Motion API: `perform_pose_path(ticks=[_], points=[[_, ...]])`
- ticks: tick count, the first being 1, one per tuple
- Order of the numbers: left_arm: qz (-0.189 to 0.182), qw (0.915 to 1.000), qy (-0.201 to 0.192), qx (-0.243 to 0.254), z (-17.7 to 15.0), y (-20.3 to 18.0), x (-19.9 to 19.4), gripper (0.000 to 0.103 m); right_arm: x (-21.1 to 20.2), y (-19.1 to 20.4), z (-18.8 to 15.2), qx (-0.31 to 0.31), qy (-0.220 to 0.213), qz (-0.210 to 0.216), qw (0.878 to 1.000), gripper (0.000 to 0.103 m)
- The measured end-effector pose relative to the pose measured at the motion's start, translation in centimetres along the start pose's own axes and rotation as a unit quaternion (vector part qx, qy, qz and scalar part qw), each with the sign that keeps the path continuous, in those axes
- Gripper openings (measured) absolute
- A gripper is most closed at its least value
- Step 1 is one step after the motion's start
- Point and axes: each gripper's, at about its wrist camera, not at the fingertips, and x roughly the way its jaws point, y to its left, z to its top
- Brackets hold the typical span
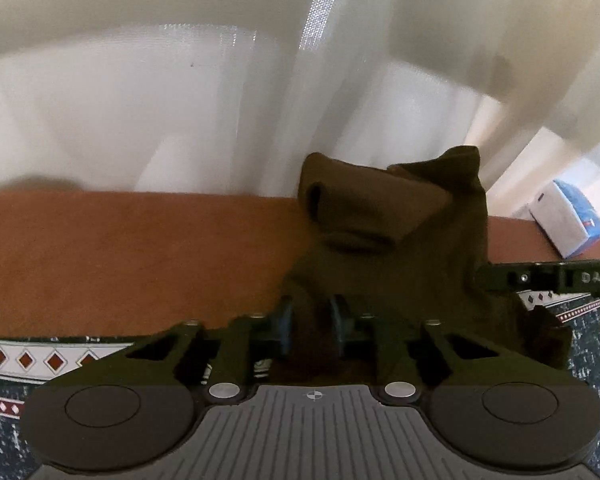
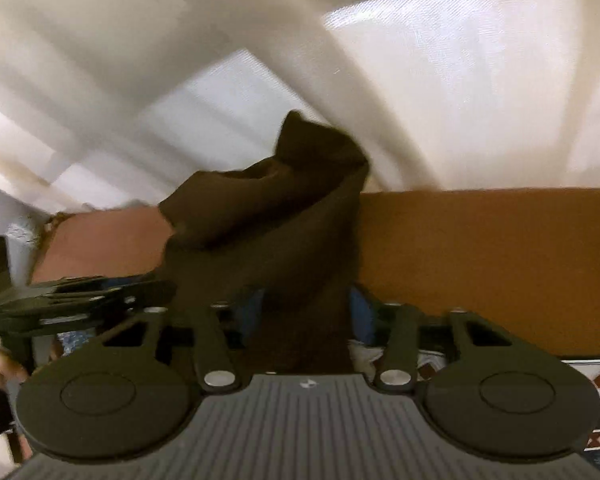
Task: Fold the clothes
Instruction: 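Lift the hem with both grippers and fold it toward the collar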
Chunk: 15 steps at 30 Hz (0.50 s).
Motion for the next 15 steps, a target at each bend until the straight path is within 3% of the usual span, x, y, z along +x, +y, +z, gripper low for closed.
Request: perform_pose_path(ticks=[1, 2, 9, 15], points=[[-0.007, 0.9999, 0.0, -0.012, 0.2, 0.2, -0.3, 0.006, 0.0, -0.2, 0.2, 0.006, 0.004, 0.002, 1.0, 0.011], [-0.015, 0.9997, -0.005, -0.021, 0.3, 0.4, -0.9, 0.004, -0.2, -0.4, 0.4, 0.014, 0.004, 0.006, 1.0, 0.006], [-0.074, 0.9945, -0.065, -0.035, 0.2, 0.4, -8.0, 0.004, -7.1, 2.5, 0.5, -0.004, -0.056, 0.088, 0.995, 0.005], [-0.137, 0.984, -0.108, -0.036, -3.3, -0.6, -15.4, 0.001, -13.7, 6.8, -3.4, -0.057, -0.069, 0.14, 0.986, 0.003]])
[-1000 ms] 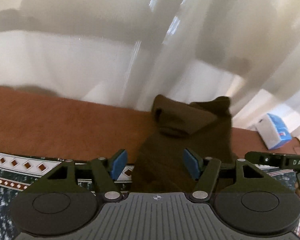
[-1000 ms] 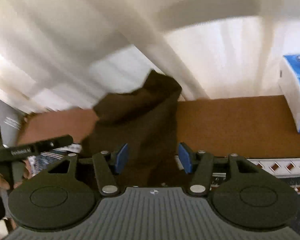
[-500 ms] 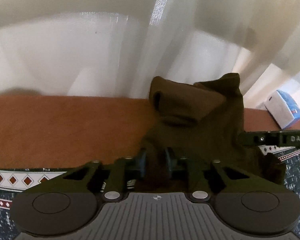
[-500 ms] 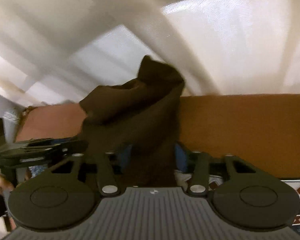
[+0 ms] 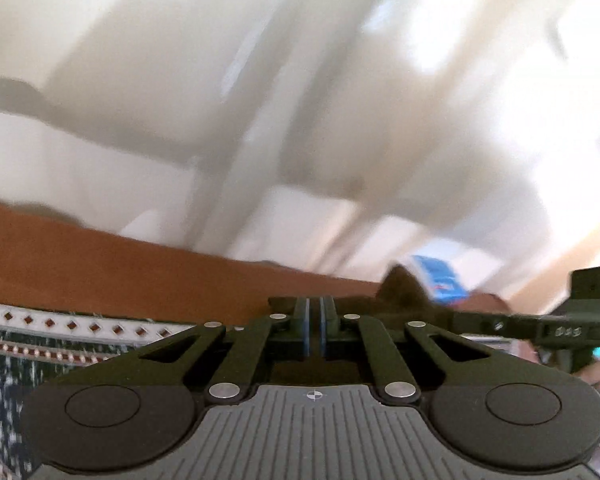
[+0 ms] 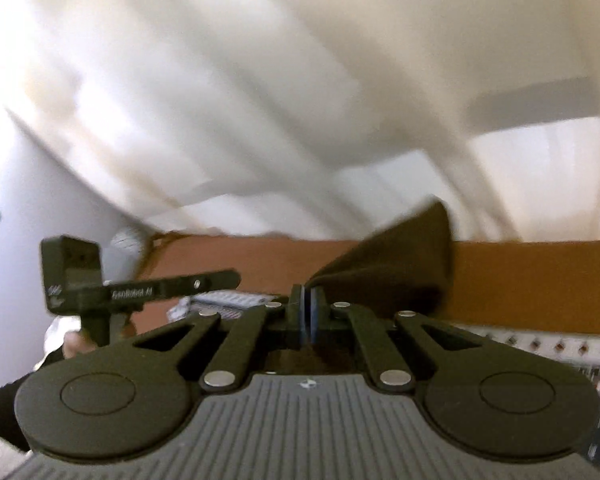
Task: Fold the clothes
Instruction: 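Lift the hem with both grippers and fold it toward the collar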
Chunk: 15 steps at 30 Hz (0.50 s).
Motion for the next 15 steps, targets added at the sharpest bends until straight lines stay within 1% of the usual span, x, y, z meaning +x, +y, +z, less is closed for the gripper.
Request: perform_pose_path(ticks=[3, 4, 5, 6, 7, 8, 9, 10, 12, 13, 14, 15], points=[[-0.025, 0.9995, 0.003, 0.022, -2.0, -1.6, -2.8, 0.002, -1.7, 2.6, -2.2, -0.006, 0.004, 0.025, 1.0, 0.0], [-0.003, 0.999, 0.013, 0.042, -2.5, -1.9, -2.3, 0.018, -2.1, 3.1, -3.2, -0.008, 0.008, 0.027, 1.0, 0.0], [0.018, 0.9976, 0.022, 0.063, -3.0, -2.2, -1.9, 0.026, -2.3, 3.4, -4.0, -0.008, 0.013, 0.025, 1.0, 0.0], [0.029, 0.9974, 0.029, 0.06, -2.9, -1.7, -1.2, 0.03, -2.3, 3.5, -4.6, -0.007, 0.02, 0.019, 1.0, 0.0], [0.039, 0.9969, 0.036, 0.057, -2.8, -1.2, -0.6, 0.037, -2.2, 3.3, -5.0, -0.003, 0.024, 0.011, 1.0, 0.0], [0.05, 0.9963, 0.043, 0.054, -2.7, -0.7, 0.1, 0.042, -2.1, 2.9, -5.3, 0.007, 0.024, 0.0, 1.0, 0.001], [0.055, 0.996, 0.048, 0.051, -2.4, -0.1, 0.8, 0.057, -2.0, 2.6, -5.5, 0.016, 0.023, -0.01, 1.0, 0.003], [0.063, 0.9954, 0.049, 0.053, -1.9, 0.2, 1.4, 0.065, -2.0, 2.2, -5.7, 0.023, 0.021, -0.021, 0.999, 0.004], [0.072, 0.9939, 0.055, 0.063, -1.1, 0.8, 2.8, 0.071, -2.3, 1.8, -5.6, 0.034, 0.015, -0.044, 0.998, 0.008], [0.073, 0.9927, 0.064, 0.071, -0.5, 0.9, 4.0, 0.071, -2.3, 1.5, -5.5, 0.041, 0.012, -0.055, 0.998, 0.019], [0.075, 0.9912, 0.072, 0.082, -0.3, 0.9, 5.0, 0.072, -2.3, 1.0, -5.4, 0.051, 0.007, -0.069, 0.996, 0.042], [0.076, 0.9894, 0.08, 0.094, 0.0, 0.9, 5.9, 0.074, -2.2, 0.4, -5.4, 0.061, 0.002, -0.085, 0.995, 0.053]])
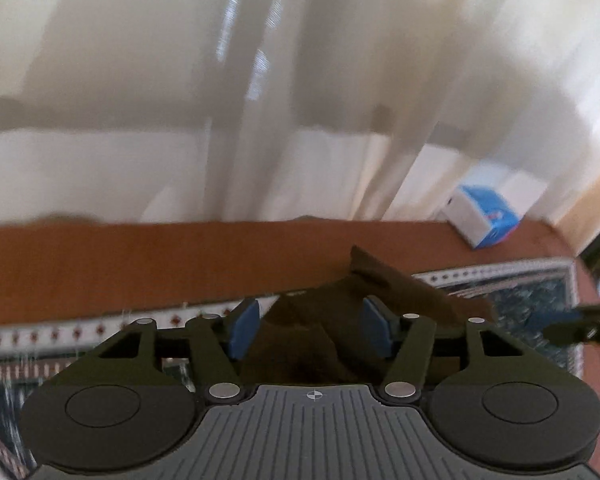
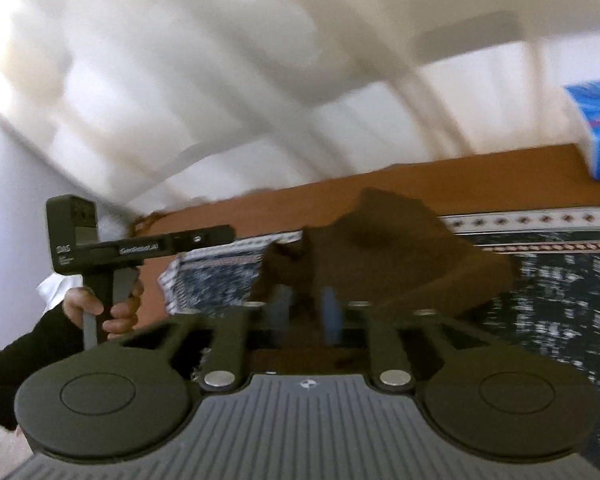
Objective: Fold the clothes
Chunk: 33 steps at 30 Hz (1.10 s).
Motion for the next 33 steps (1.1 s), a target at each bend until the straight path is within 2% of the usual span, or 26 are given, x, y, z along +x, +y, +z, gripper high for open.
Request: perform_pose_path(ticks=[1, 5, 9, 11, 13, 15, 16, 17, 18, 19, 20, 21, 23, 25, 28, 29, 31, 32, 33], points=[[0.002, 0.9999, 0.007, 0.012, 0.4, 0.0, 0.9, 0.078, 0.2, -0.6, 0.1, 0.01, -0.006, -0.016, 1.0, 0.064], [-0.003, 0.9981, 0.037, 0.048, 1.9, -0.1, 4.7, 0.078, 1.3, -3.6, 0.7, 0.042, -0.012, -0.072, 0.996, 0.064], [-0.034, 0.9952, 0.066, 0.065, 2.2, -0.8, 7.6, 0.079, 2.5, -5.9, 1.1, 0.057, -0.006, -0.124, 0.991, 0.064], [-0.047, 0.9931, 0.075, 0.076, 2.1, -1.4, 8.8, 0.08, 3.0, -7.1, 1.1, 0.073, -0.001, -0.142, 0.987, 0.064], [-0.064, 0.991, 0.086, 0.08, 2.0, -1.8, 9.9, 0.081, 3.3, -8.2, 1.0, 0.097, 0.004, -0.141, 0.985, 0.064], [-0.076, 0.9889, 0.099, 0.08, 1.8, -2.0, 11.1, 0.081, 3.5, -9.1, 0.8, 0.124, 0.011, -0.126, 0.984, 0.065], [-0.077, 0.9881, 0.105, 0.081, 1.7, -2.1, 11.5, 0.078, 3.6, -9.4, 0.7, 0.135, 0.014, -0.117, 0.984, 0.065], [-0.077, 0.9874, 0.111, 0.083, 1.6, -2.2, 11.9, 0.073, 3.9, -9.7, 0.7, 0.144, 0.014, -0.107, 0.984, 0.06], [-0.071, 0.9877, 0.11, 0.085, 1.7, -2.2, 12.0, 0.039, 4.1, -9.9, 0.7, 0.149, 0.013, -0.096, 0.984, 0.054], [-0.075, 0.9876, 0.115, 0.076, 1.8, -2.1, 12.1, 0.017, 4.3, -9.8, 0.9, 0.148, 0.012, -0.087, 0.985, 0.034], [-0.078, 0.9875, 0.12, 0.066, 1.9, -1.9, 12.2, 0.015, 4.6, -9.7, 1.3, 0.146, 0.011, -0.081, 0.986, 0.01], [-0.078, 0.9886, 0.113, 0.062, 2.1, -1.8, 11.7, 0.008, 4.8, -9.5, 1.9, 0.143, 0.009, -0.076, 0.987, 0.004], [-0.078, 0.9913, 0.093, 0.052, 2.4, -1.7, 10.4, 0.006, 4.9, -8.4, 3.6, 0.126, -0.009, -0.055, 0.99, 0.004], [-0.078, 0.995, 0.056, 0.027, 2.9, -1.3, 7.7, 0.004, 4.2, -6.7, 5.6, 0.099, -0.038, -0.024, 0.994, 0.004], [-0.089, 0.9959, -0.012, -0.006, 3.0, -0.9, 1.8, 0.004, 1.7, -2.7, 8.2, 0.041, -0.088, 0.055, 0.994, 0.004], [-0.095, 0.9951, -0.028, -0.004, 2.3, -1.1, -0.6, 0.004, 0.5, -1.0, 8.6, 0.007, -0.095, 0.082, 0.992, 0.004], [-0.106, 0.9925, -0.06, 0.002, 0.9, -1.7, -5.2, 0.005, -1.9, 2.4, 8.3, -0.069, -0.093, 0.132, 0.985, 0.004], [-0.111, 0.992, -0.059, 0.003, -0.7, -2.2, -6.9, 0.007, -2.9, 4.0, 7.5, -0.108, -0.078, 0.15, 0.98, 0.004], [-0.116, 0.9915, -0.059, 0.005, -2.2, -2.7, -8.5, 0.015, -3.5, 5.2, 6.3, -0.138, -0.056, 0.163, 0.975, 0.004]])
